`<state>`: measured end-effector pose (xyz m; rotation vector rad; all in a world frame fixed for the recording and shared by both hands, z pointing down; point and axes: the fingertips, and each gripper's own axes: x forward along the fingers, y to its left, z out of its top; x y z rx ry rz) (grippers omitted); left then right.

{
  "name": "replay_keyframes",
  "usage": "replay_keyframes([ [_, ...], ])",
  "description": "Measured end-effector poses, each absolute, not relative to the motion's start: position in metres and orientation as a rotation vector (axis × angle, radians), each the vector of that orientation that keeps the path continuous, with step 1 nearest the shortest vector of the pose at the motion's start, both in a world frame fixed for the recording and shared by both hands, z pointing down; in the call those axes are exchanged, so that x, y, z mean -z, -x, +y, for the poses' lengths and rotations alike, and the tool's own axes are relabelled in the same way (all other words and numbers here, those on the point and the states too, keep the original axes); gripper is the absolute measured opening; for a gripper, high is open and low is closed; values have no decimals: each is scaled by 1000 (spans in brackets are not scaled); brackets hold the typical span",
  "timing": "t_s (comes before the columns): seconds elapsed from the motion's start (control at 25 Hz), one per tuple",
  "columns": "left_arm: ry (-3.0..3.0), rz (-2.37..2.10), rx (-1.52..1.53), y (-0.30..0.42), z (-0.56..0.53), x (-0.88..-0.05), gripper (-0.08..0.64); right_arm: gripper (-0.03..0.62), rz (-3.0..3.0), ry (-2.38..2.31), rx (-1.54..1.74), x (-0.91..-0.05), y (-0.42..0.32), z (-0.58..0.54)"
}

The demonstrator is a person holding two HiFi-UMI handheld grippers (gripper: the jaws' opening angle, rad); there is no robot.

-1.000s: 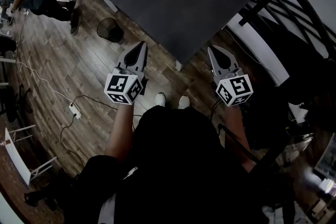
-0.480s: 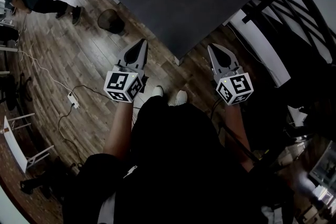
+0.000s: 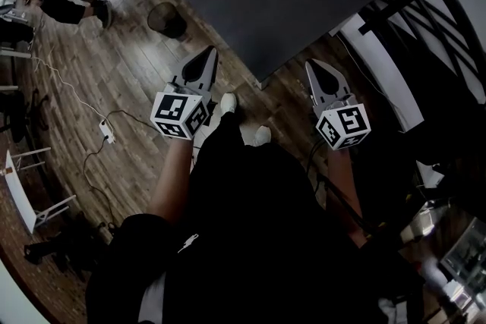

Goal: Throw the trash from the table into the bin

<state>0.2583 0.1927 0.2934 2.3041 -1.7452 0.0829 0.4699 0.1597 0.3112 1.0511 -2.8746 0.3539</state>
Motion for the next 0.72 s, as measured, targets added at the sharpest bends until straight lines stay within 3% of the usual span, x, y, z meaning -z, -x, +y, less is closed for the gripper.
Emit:
replay_keyframes([
  [0.72, -2339, -1657, -69, -195, 105, -319, 8, 6, -2817, -1103, -339, -326, -405, 86],
])
